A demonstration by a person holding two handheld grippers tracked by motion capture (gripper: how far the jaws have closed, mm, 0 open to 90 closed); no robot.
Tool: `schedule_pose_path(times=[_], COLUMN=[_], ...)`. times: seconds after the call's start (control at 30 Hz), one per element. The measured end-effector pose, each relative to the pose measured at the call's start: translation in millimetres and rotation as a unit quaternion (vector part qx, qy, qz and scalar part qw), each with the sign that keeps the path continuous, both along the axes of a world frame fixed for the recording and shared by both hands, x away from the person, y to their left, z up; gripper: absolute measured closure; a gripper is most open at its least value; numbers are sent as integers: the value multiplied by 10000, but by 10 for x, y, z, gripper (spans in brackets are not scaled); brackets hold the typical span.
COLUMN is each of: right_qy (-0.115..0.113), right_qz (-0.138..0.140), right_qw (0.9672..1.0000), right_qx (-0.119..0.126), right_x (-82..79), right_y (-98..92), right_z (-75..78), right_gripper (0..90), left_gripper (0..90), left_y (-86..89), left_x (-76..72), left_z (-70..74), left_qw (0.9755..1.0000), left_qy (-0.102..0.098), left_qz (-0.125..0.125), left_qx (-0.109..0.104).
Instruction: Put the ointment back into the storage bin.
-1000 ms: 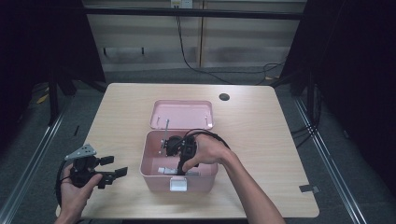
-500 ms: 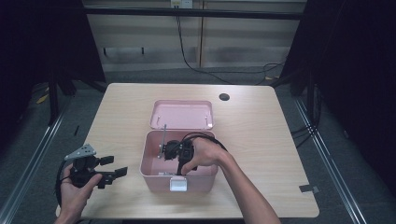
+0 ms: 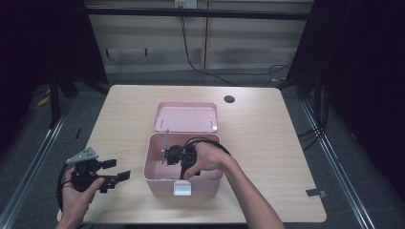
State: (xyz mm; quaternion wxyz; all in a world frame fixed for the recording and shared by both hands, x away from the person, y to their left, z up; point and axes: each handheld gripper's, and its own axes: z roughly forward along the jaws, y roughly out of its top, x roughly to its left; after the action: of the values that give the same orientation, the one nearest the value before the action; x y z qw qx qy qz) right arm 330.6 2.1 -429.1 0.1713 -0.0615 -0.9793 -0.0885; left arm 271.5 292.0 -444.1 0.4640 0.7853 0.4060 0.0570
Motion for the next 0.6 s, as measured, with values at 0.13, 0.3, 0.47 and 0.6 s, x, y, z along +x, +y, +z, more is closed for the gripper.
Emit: schedule_pose_path(times=[0.13,0.3,0.47,0.6], right_qy=[65,107,85,96], right_qz=[-55,-104,-48,-27], right_qw=[10000,9998,9999,9999], right_qx=[-36,-109,-125,-127], right_x=[18,32,37,31], right_y=[11,33,52,70], right_z=[-50,-120,-138,-166], right_gripper=[710,710,708,706], left_gripper=[171,171,171,171], left_y=[4,3,3,3], left_x=[1,2,2,1], left_z=[1,0,0,0], left_qw=[10000,10000,10000,10000], left_qy=[1,11,11,9], left_qz=[1,-1,5,4], left_qx=[7,3,2,2])
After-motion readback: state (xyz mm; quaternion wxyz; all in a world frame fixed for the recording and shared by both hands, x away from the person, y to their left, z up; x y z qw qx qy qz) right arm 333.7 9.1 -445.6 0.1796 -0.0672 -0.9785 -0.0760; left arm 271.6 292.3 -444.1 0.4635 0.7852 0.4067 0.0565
